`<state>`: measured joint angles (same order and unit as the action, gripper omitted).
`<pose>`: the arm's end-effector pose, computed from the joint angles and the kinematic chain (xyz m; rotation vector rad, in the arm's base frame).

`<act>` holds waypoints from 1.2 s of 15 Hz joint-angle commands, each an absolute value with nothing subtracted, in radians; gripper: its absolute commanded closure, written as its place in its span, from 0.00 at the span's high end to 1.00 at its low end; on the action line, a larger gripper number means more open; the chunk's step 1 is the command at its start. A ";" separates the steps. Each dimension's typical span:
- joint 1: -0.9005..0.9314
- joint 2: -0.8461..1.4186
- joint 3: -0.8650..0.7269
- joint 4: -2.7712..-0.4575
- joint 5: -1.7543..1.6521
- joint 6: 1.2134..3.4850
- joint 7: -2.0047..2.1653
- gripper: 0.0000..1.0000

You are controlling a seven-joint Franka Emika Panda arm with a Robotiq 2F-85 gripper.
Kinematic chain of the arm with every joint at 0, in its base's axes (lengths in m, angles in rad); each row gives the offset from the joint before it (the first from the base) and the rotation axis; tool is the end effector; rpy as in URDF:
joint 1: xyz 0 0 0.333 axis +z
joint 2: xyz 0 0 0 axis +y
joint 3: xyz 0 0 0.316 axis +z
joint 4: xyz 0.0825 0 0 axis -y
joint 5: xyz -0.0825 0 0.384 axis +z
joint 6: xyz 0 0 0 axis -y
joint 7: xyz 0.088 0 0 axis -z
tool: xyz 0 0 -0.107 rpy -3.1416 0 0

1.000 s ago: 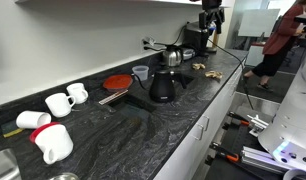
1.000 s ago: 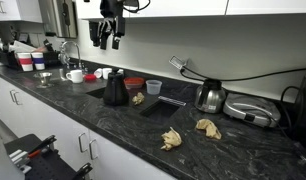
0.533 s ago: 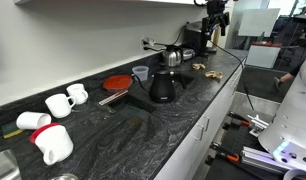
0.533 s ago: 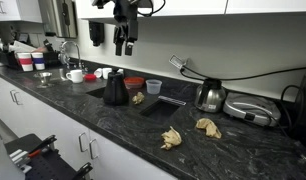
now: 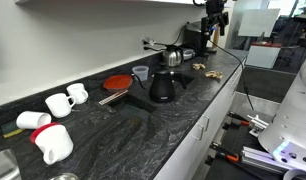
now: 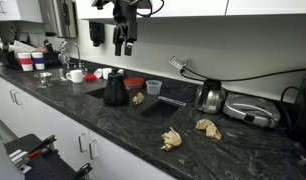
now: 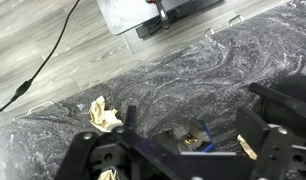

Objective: Take a pice of paper and throw it down the left shoot

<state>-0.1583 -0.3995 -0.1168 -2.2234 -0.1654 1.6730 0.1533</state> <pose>0.3961 -0.1334 0.5203 2.9670 -0.5803 -0.2405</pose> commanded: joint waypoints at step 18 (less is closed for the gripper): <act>-0.310 -0.233 -0.273 -2.222 -0.171 1.993 0.230 1.00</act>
<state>-0.3044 -0.2327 -0.2794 -2.2242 -0.1735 1.9966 0.2325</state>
